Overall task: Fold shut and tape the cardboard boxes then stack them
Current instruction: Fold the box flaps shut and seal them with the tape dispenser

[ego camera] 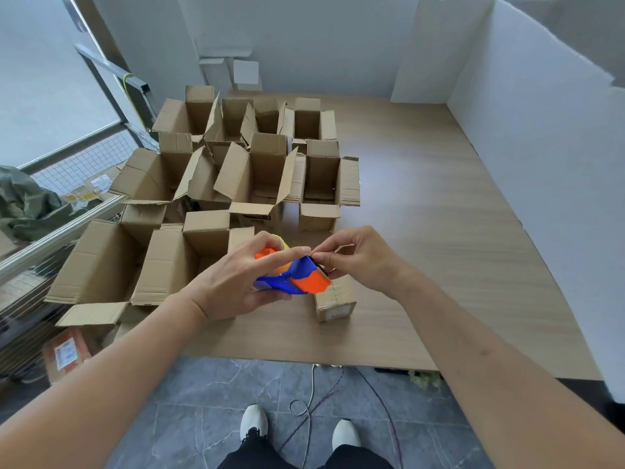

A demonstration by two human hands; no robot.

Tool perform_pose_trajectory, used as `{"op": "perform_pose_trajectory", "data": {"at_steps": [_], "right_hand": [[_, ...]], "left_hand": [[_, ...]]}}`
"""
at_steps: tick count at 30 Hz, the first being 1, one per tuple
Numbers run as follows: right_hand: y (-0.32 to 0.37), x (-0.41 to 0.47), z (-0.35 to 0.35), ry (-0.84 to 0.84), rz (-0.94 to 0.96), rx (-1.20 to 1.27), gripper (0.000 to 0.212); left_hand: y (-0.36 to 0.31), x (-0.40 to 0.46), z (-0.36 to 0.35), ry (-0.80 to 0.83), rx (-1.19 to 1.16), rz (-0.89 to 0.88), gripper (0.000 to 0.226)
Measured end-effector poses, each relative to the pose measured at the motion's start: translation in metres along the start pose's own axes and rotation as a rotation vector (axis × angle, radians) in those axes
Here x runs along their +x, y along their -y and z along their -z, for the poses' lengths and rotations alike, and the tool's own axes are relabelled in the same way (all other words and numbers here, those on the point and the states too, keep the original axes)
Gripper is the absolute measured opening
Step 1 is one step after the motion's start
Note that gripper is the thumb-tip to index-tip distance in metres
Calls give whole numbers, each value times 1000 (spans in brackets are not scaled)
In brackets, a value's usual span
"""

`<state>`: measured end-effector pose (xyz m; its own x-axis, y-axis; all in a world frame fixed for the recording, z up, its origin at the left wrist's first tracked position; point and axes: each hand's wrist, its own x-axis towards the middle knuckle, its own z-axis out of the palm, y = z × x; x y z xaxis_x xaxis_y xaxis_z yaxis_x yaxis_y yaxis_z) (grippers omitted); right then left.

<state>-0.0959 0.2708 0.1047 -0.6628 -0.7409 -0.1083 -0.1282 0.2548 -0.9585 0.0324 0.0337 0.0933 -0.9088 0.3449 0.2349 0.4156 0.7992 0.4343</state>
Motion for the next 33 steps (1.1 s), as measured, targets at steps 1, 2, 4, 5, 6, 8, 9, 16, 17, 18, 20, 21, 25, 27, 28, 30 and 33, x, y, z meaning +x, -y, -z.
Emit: {"op": "perform_pose_trajectory", "data": {"at_steps": [1, 2, 4, 5, 6, 8, 9, 16, 17, 18, 20, 21, 25, 27, 28, 30, 33], "right_hand": [[-6, -1, 0, -35, -2, 5, 7], [-13, -3, -1, -71, -12, 13, 6], [-29, -6, -4, -145, -66, 52, 7], [-39, -9, -6, -182, -105, 80, 9], [-48, -12, -9, -218, -149, 111, 12], [-67, -21, -14, -277, -243, 177, 12], [-76, -26, -14, -307, -288, 201, 8], [-126, -50, 12, -499, -448, 190, 6], [-130, -50, 13, -494, -454, 171, 7], [-134, -49, 13, -484, -456, 154, 7], [-142, -44, 11, -470, -456, 126, 8], [-146, -42, 9, -463, -457, 113, 8], [-166, -35, 4, -457, -504, 81, 9], [-174, -32, 2, -448, -527, 73, 10], [-178, -30, 1, -447, -536, 73, 10], [-186, -26, 0, -454, -550, 80, 11], [-195, -20, -2, -456, -569, 97, 10]], "left_hand": [[0, 0, -3, 11, 3, 25, 82], [-1, 0, -8, 26, 6, 53, 85], [-2, 1, -20, 66, -9, 102, 88], [-3, 1, -27, 94, -34, 127, 89], [-4, 0, -34, 130, -61, 151, 89], [-3, -4, -45, 215, -81, 185, 88], [0, -7, -49, 256, -80, 205, 87], [20, -35, -66, 414, -73, 362, 81], [22, -37, -70, 419, -72, 381, 81], [24, -38, -73, 421, -70, 399, 81], [28, -39, -82, 425, -62, 439, 81], [29, -40, -88, 431, -58, 458, 81], [34, -40, -110, 448, -48, 535, 81], [38, -38, -118, 461, -38, 559, 81], [40, -36, -121, 466, -33, 564, 81], [43, -35, -126, 472, -25, 575, 81], [48, -33, -131, 473, -19, 608, 80]]}}
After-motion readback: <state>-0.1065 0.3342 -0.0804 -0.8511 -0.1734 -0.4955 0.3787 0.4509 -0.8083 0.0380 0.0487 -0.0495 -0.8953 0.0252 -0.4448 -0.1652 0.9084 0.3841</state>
